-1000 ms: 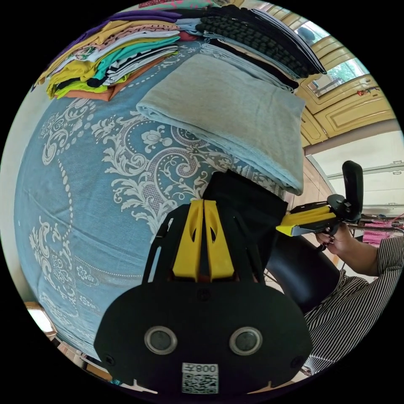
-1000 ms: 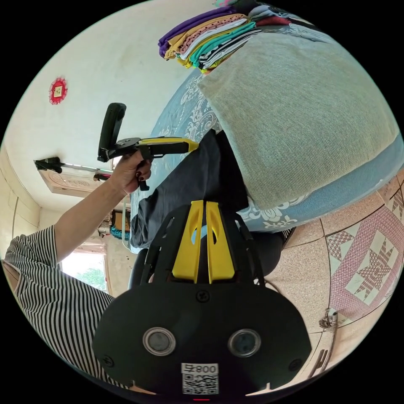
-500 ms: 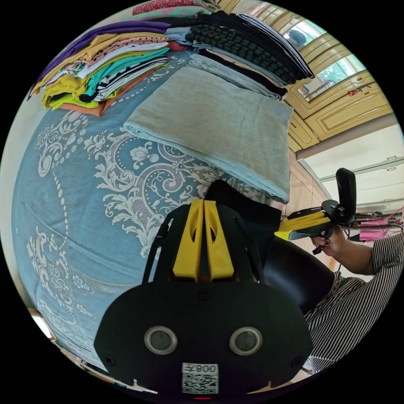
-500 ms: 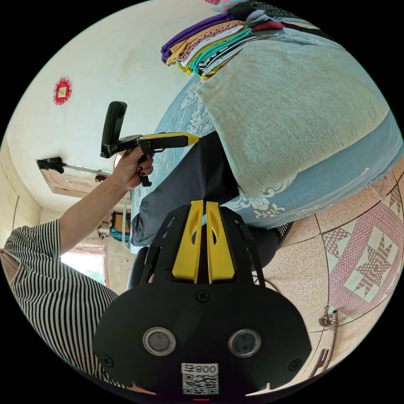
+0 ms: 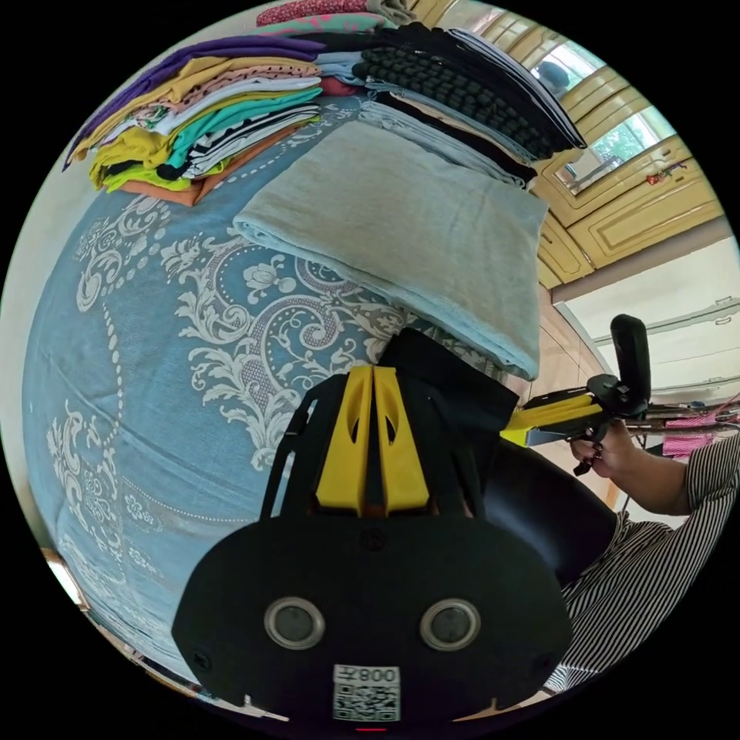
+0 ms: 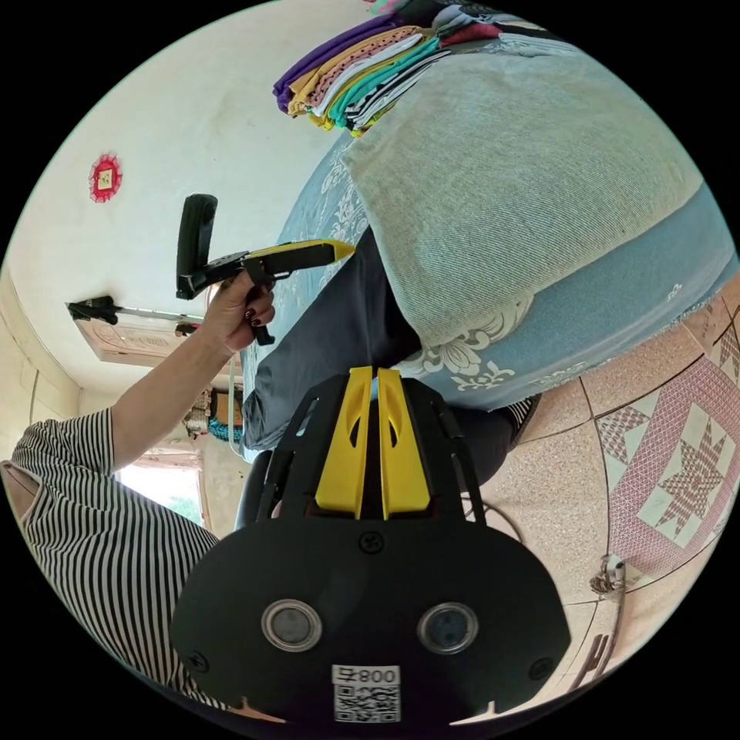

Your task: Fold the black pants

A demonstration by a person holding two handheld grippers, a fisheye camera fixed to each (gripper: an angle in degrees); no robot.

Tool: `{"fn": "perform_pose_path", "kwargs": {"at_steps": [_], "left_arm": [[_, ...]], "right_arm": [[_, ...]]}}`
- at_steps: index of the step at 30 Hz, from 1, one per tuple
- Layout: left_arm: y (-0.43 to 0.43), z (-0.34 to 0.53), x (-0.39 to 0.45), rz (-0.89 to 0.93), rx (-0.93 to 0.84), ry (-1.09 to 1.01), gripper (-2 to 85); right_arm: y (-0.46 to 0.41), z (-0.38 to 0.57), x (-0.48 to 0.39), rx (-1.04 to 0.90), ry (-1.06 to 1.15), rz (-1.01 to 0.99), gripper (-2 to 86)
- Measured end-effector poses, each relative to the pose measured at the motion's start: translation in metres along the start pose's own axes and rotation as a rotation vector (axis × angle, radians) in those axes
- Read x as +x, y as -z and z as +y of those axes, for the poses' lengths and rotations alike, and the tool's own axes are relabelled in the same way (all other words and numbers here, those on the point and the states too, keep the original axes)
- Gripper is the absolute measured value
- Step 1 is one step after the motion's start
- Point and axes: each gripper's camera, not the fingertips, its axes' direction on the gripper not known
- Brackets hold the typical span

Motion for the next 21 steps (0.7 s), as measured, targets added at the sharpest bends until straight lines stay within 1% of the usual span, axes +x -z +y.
{"fn": "perform_pose_path", "kwargs": {"at_steps": [3, 5, 6, 7, 9, 13, 14, 15, 16, 17, 19, 21], "left_arm": [[0.004, 0.021, -0.003, 0.029, 0.055, 0.010, 0.1], [-0.006, 0.031, -0.005, 0.022, 0.020, 0.009, 0.1], [-0.016, 0.038, -0.006, 0.010, -0.027, 0.006, 0.1], [-0.020, 0.047, -0.007, 0.000, -0.015, 0.008, 0.0], [-0.019, 0.059, -0.012, 0.011, -0.005, 0.039, 0.0], [-0.008, 0.100, -0.016, 0.052, 0.095, 0.062, 0.0], [-0.011, 0.107, -0.016, 0.064, 0.087, 0.062, 0.0], [-0.019, 0.119, -0.018, 0.069, 0.029, 0.057, 0.0], [-0.025, 0.134, -0.021, 0.029, -0.014, 0.071, 0.0], [-0.025, 0.144, -0.023, 0.011, -0.008, 0.081, 0.1], [-0.014, 0.187, -0.037, 0.051, 0.057, 0.132, 0.1], [-0.001, 0.227, -0.054, 0.046, 0.104, 0.198, 0.2]], "right_arm": [[0.009, 0.000, -0.021, 0.035, 0.004, 0.011, 0.1], [0.016, -0.002, -0.038, 0.069, 0.020, 0.017, 0.1], [0.019, -0.005, -0.051, 0.086, 0.041, 0.021, 0.0], [0.020, -0.007, -0.057, 0.088, 0.054, 0.025, 0.0], [0.016, -0.017, -0.084, 0.077, 0.104, 0.064, 0.0], [-0.002, -0.031, -0.118, 0.016, 0.167, 0.184, 0.0], [-0.011, -0.034, -0.127, -0.023, 0.175, 0.240, 0.0], [-0.017, -0.037, -0.136, -0.048, 0.189, 0.255, 0.0], [-0.018, -0.038, -0.140, -0.042, 0.193, 0.252, -0.1], [-0.018, -0.040, -0.150, -0.042, 0.190, 0.255, -0.1], [-0.018, -0.045, -0.165, -0.054, 0.191, 0.268, 0.0], [-0.018, -0.051, -0.191, -0.067, 0.218, 0.304, 0.0]]}}
